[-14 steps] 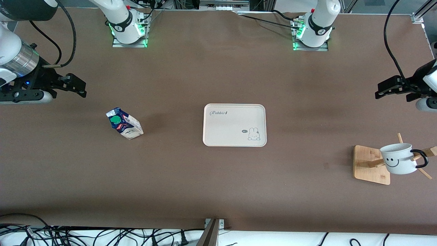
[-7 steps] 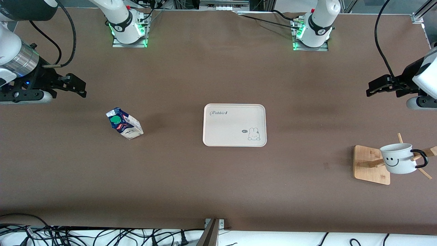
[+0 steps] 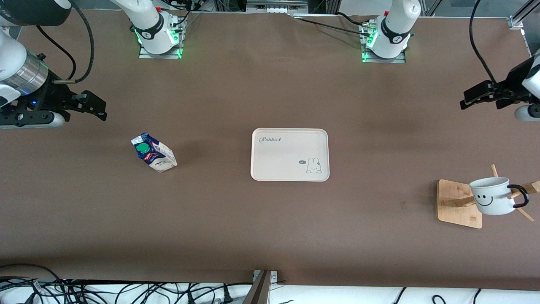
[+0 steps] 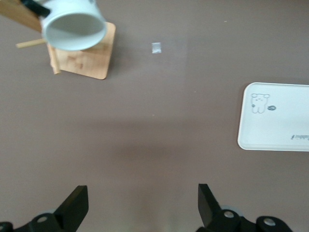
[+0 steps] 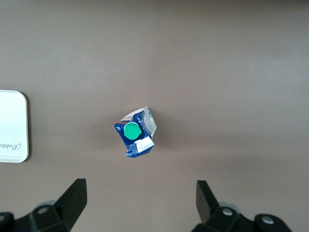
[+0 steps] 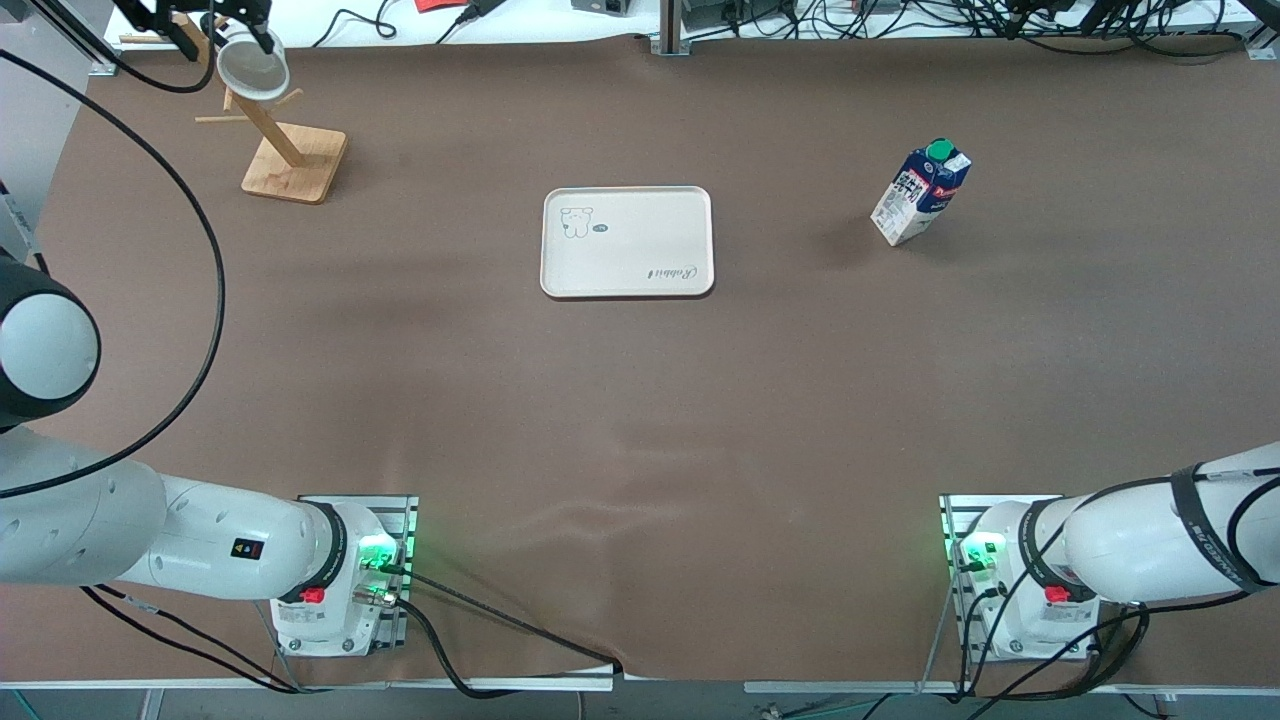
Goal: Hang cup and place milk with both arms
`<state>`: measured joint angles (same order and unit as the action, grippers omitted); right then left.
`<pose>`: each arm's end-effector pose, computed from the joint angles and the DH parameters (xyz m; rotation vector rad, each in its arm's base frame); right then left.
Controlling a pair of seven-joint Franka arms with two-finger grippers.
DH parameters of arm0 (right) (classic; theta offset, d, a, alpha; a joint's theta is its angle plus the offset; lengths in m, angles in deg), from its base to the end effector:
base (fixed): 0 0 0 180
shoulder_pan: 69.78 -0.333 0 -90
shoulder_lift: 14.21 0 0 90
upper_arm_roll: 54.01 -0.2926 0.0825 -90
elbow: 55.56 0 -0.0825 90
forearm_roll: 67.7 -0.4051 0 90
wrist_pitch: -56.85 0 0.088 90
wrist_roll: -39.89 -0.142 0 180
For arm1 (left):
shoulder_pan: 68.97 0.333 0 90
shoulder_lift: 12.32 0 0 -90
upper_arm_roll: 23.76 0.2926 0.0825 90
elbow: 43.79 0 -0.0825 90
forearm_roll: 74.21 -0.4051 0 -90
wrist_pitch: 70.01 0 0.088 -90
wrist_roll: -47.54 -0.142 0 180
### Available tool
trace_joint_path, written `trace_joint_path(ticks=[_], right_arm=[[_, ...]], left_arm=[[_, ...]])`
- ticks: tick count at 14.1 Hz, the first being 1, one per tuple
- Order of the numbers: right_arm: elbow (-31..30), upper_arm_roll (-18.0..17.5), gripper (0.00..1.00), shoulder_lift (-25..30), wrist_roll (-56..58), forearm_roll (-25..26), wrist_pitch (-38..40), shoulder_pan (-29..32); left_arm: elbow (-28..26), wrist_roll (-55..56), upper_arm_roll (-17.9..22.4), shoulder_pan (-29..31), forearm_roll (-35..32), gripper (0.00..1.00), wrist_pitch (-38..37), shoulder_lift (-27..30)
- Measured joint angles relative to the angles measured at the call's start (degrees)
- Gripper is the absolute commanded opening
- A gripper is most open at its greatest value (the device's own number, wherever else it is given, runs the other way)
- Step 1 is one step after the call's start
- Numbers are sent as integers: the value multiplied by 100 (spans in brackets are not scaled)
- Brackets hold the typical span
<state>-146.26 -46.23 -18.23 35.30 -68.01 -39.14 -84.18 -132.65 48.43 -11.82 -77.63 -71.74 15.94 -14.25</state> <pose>0.6000 0.0724 0.5283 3.1390 0.0555 0.0363 0.5736 0.0249 0.5511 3.0991 0.1112 -0.1287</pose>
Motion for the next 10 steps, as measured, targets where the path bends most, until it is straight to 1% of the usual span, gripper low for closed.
trace_joint_path(ticks=[3, 8, 10], right_arm=[[0, 0, 100, 0, 0, 0, 0, 0], [0, 0, 100, 0, 0, 0, 7, 0], [0, 0, 100, 0, 0, 0, 9, 0]], left_arm=[[-47, -8, -2, 52, -96, 100, 14, 28], [-56, -16, -120, 32, -394, 100, 33, 28], [-56, -237, -153, 31, -405, 100, 42, 29]])
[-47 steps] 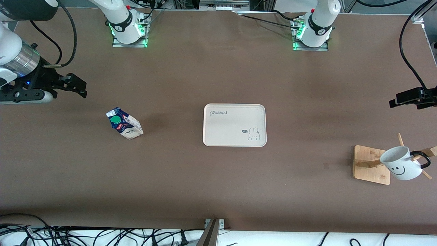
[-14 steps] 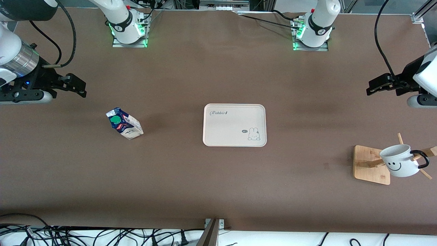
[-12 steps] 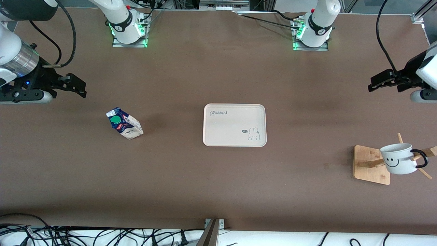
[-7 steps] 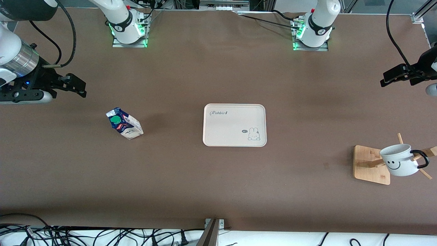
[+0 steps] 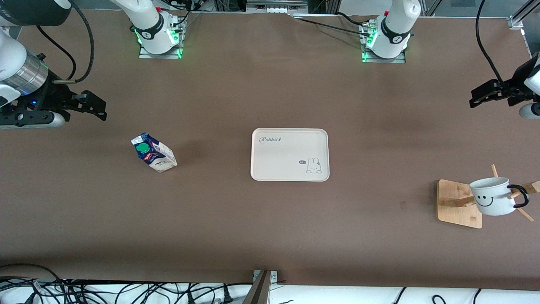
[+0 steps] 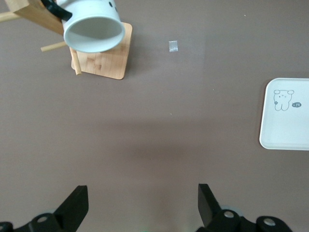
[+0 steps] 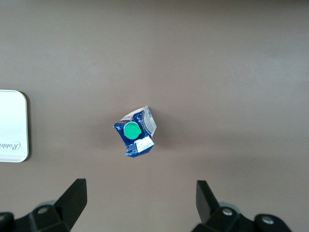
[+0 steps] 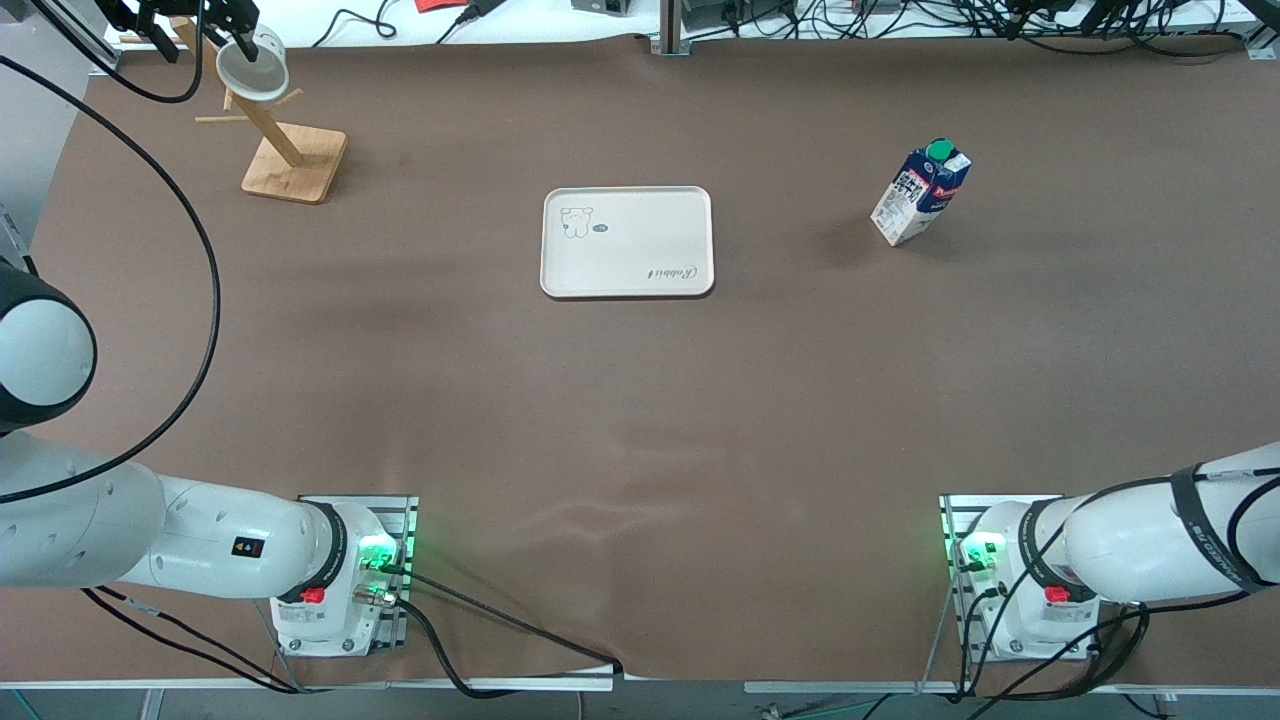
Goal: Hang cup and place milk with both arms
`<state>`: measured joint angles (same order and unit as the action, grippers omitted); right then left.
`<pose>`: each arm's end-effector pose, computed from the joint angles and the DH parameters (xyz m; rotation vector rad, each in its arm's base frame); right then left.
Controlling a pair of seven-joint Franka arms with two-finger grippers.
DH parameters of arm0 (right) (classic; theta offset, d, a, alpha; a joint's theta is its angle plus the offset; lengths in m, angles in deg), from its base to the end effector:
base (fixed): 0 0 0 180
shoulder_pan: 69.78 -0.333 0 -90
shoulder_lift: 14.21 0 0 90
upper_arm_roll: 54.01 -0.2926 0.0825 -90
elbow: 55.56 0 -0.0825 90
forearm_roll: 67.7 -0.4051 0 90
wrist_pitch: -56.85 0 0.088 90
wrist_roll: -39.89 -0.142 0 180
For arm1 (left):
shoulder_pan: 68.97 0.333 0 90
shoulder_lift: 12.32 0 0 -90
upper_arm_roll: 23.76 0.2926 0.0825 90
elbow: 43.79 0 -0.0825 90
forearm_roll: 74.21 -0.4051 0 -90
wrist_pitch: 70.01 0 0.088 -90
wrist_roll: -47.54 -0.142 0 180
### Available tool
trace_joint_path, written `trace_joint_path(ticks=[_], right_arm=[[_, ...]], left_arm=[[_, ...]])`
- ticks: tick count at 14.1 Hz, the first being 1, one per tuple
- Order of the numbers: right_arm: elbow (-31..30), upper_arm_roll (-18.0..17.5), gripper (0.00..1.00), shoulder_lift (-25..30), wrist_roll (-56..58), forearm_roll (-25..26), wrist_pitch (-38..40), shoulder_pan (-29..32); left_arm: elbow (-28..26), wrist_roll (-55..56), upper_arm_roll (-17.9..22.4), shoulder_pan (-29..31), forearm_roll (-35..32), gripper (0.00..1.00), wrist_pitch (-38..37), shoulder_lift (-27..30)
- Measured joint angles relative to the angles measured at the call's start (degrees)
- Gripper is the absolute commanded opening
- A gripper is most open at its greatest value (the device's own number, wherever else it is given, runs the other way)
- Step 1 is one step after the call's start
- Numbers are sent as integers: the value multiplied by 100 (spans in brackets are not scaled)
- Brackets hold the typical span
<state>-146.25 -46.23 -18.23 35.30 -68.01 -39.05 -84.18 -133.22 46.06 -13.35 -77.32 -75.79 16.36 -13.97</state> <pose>0.5998 0.0724 0.5283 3.1389 0.0555 0.0341 0.5729 0.0235 0.5496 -3.1087 -0.0169 0.1286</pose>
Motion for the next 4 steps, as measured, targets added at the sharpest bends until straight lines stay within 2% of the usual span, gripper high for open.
trace_joint_path(ticks=[4], right_arm=[[0, 0, 100, 0, 0, 0, 1, 0]], left_arm=[[0, -105, 6, 16, 56, 100, 4, 7]])
